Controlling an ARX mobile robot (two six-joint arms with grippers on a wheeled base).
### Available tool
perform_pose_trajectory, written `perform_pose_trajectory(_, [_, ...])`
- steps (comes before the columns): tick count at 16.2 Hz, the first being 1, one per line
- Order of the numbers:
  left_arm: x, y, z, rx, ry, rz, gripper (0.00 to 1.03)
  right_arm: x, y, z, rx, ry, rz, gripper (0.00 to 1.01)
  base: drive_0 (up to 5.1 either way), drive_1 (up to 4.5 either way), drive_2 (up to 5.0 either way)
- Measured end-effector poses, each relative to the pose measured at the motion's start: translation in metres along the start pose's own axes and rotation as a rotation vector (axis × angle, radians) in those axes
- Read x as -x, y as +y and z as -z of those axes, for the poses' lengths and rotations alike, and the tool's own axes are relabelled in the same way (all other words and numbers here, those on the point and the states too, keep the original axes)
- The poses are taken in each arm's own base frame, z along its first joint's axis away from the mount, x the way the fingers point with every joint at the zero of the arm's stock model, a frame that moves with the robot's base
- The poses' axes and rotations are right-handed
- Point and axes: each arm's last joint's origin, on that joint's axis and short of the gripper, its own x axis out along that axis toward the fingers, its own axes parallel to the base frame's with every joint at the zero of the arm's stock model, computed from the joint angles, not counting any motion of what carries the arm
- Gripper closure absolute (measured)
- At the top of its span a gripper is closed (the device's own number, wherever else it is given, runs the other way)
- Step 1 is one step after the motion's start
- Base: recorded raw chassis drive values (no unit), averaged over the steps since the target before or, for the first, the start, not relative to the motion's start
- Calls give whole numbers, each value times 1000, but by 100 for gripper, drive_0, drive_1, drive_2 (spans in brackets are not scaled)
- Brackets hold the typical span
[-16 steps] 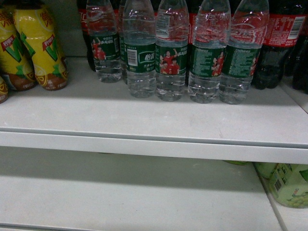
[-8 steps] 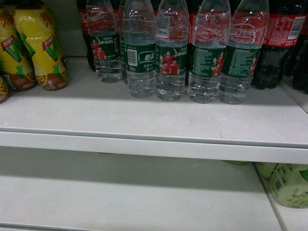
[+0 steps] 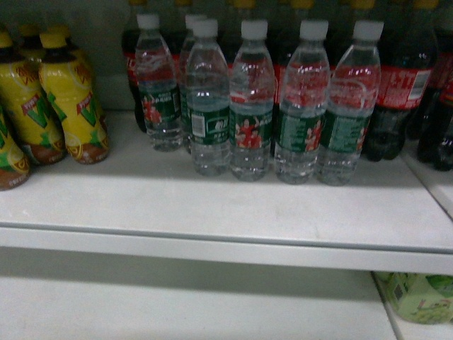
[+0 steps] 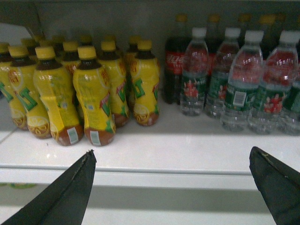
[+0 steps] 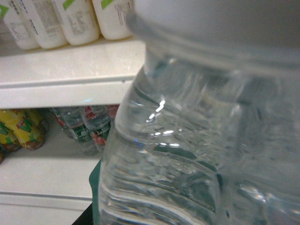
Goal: Move water from second to third shelf
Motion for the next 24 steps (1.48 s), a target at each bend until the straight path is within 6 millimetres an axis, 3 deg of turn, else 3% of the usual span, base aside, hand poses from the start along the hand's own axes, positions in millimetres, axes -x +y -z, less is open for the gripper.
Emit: perform_pose_trajectory(24, [0, 0, 0, 0, -2, 0, 5, 1, 1, -4, 0, -17, -2, 58, -16, 4, 12])
